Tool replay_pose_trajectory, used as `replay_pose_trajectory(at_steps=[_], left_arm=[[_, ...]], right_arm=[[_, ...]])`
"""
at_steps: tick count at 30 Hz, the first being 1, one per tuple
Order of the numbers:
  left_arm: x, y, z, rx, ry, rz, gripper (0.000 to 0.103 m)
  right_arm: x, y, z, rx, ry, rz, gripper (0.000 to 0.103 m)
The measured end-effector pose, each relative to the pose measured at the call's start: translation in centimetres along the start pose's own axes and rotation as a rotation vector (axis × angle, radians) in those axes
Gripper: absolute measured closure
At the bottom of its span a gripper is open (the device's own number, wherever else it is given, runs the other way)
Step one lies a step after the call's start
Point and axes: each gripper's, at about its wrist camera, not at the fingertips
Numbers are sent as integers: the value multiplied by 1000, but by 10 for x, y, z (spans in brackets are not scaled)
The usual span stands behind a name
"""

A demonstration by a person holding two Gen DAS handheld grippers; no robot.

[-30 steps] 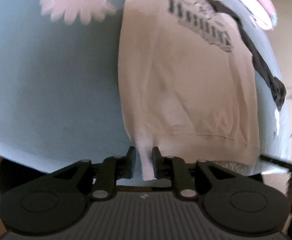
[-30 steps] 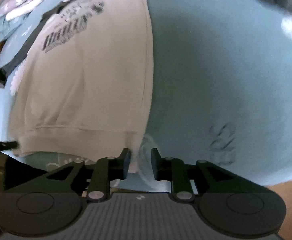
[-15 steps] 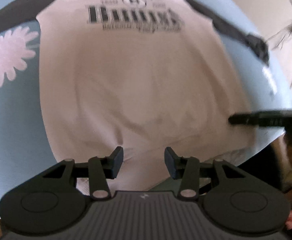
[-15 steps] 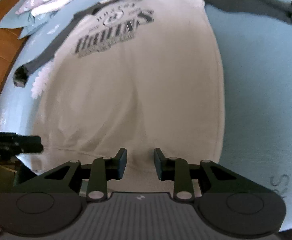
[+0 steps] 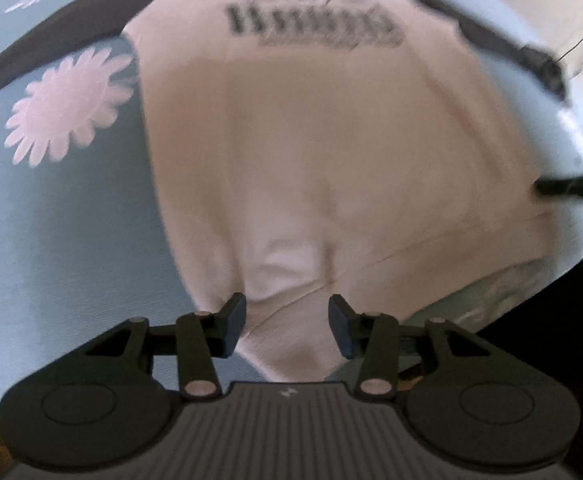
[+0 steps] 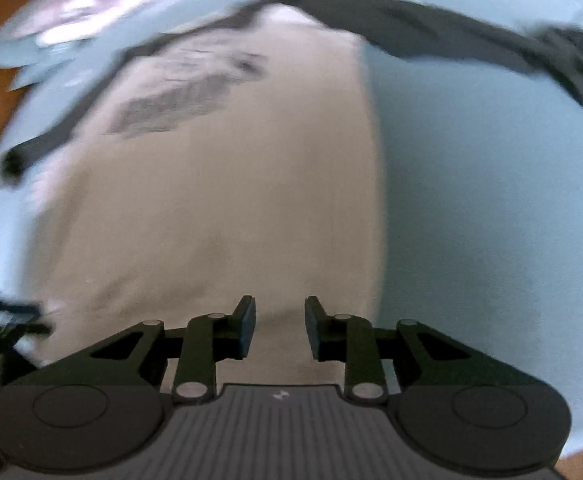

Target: Fold clothes

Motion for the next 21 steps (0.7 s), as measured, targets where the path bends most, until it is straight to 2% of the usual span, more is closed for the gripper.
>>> replay_pose_trajectory(at_steps=[3,5,10,12,16,21], left_arm=[[22,3,8,40,-44,-60,54],[43,1,7,48,-65,-136,54],[98,-10,-2,58,-65,-419,54],[111,-9,-7,44,-95,-475,54],[130,-11,-10,50,-129,-555,54],[141,-16,-9,143,-99,-716,54]], right_arm=[[-34,-9,2,-29,91,148,67],[-51,-18,0,-62,114,235,67],[-44,-24,1,-62,89,221,67],[-40,-27,7,-57,82,266,69],[-55,-41,5,-77,78,519,70],[-71,-47,-17,-133,67,756,70]])
Point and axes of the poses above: each gripper's, at about its wrist camera, not at the fingertips, and z roughly against the way its jaws point, x to its right, y to its top, and after that the axes turned 3 degrees about x, right-handed
